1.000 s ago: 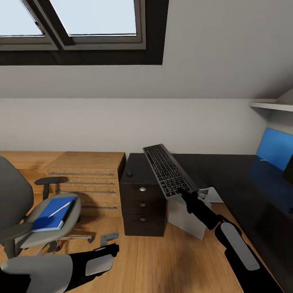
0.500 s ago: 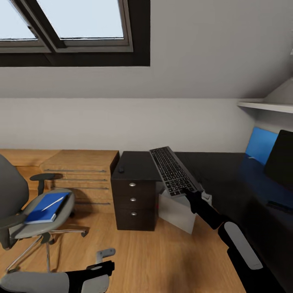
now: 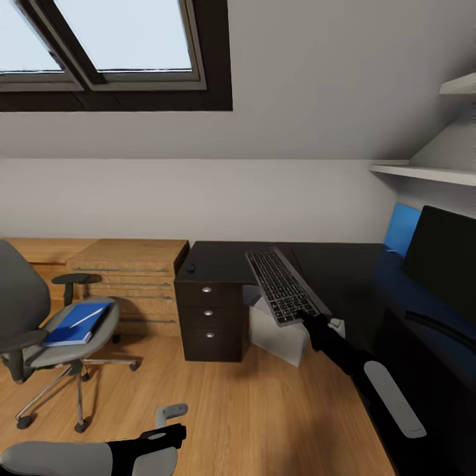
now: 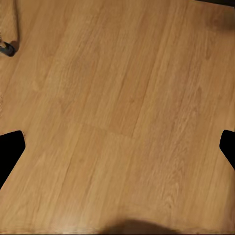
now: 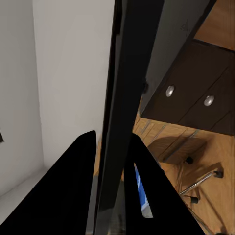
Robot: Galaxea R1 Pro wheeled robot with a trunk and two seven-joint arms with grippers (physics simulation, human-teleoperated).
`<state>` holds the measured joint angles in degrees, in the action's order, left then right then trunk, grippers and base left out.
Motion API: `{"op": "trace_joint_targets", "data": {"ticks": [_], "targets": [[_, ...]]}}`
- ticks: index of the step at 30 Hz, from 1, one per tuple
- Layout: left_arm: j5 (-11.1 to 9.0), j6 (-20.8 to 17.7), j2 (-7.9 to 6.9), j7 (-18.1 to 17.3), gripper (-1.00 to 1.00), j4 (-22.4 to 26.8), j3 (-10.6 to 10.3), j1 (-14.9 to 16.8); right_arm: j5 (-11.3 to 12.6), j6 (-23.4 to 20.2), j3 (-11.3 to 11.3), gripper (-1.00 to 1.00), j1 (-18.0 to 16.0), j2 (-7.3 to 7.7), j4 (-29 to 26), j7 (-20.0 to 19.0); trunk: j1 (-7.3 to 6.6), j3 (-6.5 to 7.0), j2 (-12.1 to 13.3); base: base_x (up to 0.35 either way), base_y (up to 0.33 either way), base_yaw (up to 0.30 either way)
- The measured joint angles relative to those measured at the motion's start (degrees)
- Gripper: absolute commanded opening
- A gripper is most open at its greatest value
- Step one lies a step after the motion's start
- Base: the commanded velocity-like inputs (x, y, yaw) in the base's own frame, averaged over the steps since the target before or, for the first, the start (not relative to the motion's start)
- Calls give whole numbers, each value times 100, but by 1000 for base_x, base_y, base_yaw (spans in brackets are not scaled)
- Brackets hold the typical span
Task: In the bedroom, organize the workspace by keeping the computer under the desk, ensuring the monitor is on the desk, placing the keyboard on the desk next to the monitor, placing the mouse on the desk next to the keyboard, moving the folder from the swivel chair onto the desk next to the mouse, stacking the notebook on top of the folder with the pen on top of the notebook, and positioning the swivel chair next to the desk.
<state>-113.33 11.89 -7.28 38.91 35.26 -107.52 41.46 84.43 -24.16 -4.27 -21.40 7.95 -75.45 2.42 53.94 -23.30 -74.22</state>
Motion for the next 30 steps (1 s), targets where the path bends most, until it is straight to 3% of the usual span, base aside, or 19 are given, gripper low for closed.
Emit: {"op": "trace_joint_targets", "data": {"ticks": [12, 30], "targets": [[-6, 2, 0, 0, 100, 0, -1, 1, 26, 17, 1, -100, 0, 5, -74, 131, 0, 0, 0, -332, -29, 0], [-24, 2, -25, 6, 100, -9, 1, -1, 24, 15, -9, -100, 0, 0, -94, 139, -1, 0, 0, -208, -262, 0]]}}
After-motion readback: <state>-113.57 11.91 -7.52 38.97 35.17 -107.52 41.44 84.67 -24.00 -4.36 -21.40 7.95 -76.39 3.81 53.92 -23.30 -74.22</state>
